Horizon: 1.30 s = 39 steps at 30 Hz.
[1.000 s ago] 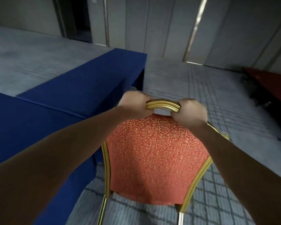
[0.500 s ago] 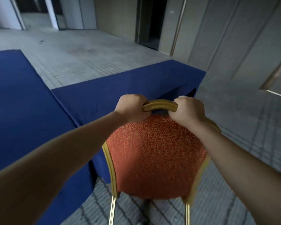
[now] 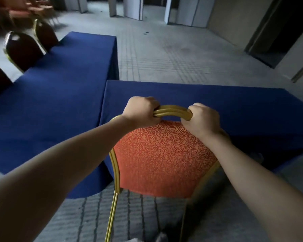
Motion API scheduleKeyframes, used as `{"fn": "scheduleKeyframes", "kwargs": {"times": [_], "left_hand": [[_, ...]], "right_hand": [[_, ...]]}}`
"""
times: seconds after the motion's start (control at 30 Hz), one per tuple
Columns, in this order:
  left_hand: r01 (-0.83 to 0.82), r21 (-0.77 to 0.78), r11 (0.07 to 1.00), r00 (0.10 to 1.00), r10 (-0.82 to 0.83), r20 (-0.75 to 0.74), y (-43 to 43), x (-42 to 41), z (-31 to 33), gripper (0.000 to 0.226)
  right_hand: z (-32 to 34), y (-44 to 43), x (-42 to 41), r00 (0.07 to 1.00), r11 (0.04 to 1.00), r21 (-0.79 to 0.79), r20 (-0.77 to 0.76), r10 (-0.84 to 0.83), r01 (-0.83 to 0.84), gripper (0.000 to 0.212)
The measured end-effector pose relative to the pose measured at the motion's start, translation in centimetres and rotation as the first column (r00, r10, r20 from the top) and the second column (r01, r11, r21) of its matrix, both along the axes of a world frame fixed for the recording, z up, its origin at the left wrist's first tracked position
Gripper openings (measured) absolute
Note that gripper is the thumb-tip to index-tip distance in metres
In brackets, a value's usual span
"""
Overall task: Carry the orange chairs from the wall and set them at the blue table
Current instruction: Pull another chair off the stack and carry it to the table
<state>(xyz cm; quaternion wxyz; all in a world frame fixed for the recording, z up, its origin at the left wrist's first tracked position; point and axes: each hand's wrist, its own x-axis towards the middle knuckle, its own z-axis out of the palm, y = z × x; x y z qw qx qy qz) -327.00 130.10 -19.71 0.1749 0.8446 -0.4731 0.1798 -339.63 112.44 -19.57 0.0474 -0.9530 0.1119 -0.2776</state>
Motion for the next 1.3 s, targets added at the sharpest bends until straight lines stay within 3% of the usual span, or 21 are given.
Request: {"fn": "scheduleKeyframes", "kwargs": {"times": [0.3, 0.5, 0.73, 1.1, 1.3], "left_hand": [[-0.099, -0.002, 0.995, 0.995, 0.099, 0.002, -4.2, -0.2, -5.8, 0.032], [-0.119, 0.101, 0.988, 0.992, 0.122, -0.026, -7.5, -0.5, -5.5, 0.041], [-0.077, 0.138, 0.987, 0.971, 0.105, -0.214, -7.6, -3.5, -6.6, 0.039], [-0.093, 0.249, 0.964, 0.862, 0.203, -0.465, -7.4, -5.7, -5.9, 0.046], [-0.144, 0.245, 0.959, 0.836, 0.251, -0.489, -8.7, -3.2, -5.1, 0.046]], "right_hand": [[-5.6, -7.0, 3.5, 0.971, 0.971, 0.036, -0.014, 0.237, -0.237, 0.039], [-5.8, -9.7, 2.5, 0.977, 0.973, 0.101, -0.022, 0.210, -0.207, 0.040], [-7.0, -9.9, -0.6, 0.969, 0.968, 0.150, -0.119, 0.218, -0.200, 0.039], [-7.0, -9.5, -2.7, 0.939, 0.946, 0.242, -0.214, 0.271, -0.217, 0.037], [-5.5, -10.7, 0.0, 0.911, 0.927, 0.308, -0.281, 0.303, -0.214, 0.040]]}}
